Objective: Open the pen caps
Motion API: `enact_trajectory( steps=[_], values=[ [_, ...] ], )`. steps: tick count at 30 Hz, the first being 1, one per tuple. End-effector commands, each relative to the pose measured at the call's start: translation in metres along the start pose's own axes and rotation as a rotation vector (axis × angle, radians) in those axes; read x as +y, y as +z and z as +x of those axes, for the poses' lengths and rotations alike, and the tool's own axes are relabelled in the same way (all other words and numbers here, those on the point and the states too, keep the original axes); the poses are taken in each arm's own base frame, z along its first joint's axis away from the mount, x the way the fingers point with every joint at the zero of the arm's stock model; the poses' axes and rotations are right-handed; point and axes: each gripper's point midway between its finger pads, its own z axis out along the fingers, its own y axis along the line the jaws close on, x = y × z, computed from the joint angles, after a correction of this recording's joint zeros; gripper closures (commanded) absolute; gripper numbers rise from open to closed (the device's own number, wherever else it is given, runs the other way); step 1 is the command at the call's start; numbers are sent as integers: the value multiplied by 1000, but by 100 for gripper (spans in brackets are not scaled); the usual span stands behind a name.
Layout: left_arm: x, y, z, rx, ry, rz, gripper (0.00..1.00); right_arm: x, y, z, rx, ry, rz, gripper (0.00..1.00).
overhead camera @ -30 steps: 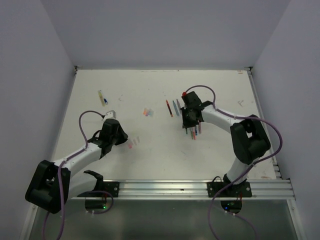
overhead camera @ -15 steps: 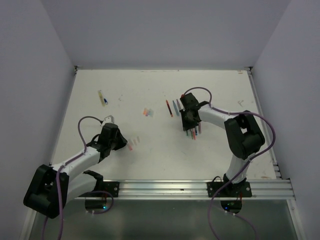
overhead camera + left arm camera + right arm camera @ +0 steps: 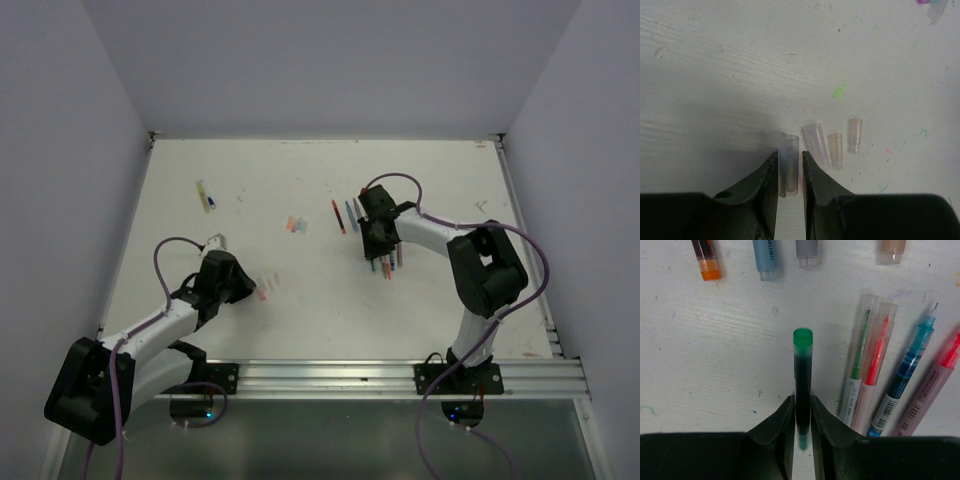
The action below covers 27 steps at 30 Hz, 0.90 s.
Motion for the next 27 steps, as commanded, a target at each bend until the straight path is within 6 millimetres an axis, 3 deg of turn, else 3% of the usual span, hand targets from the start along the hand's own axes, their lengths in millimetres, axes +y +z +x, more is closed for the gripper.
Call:
enact_trajectory(
  steps=[1,16,27],
  values=[
    [12,0,12,30,-14,-31,73,-7,8,0,-11,-16,33,77],
    [15,-2,11,16,-23,-39,54,-5,4,1,-20,-20,21,72],
    [10,-7,-3,-23,-21,-47,47,9,-24,-15,-92,-38,-23,71]
  ],
)
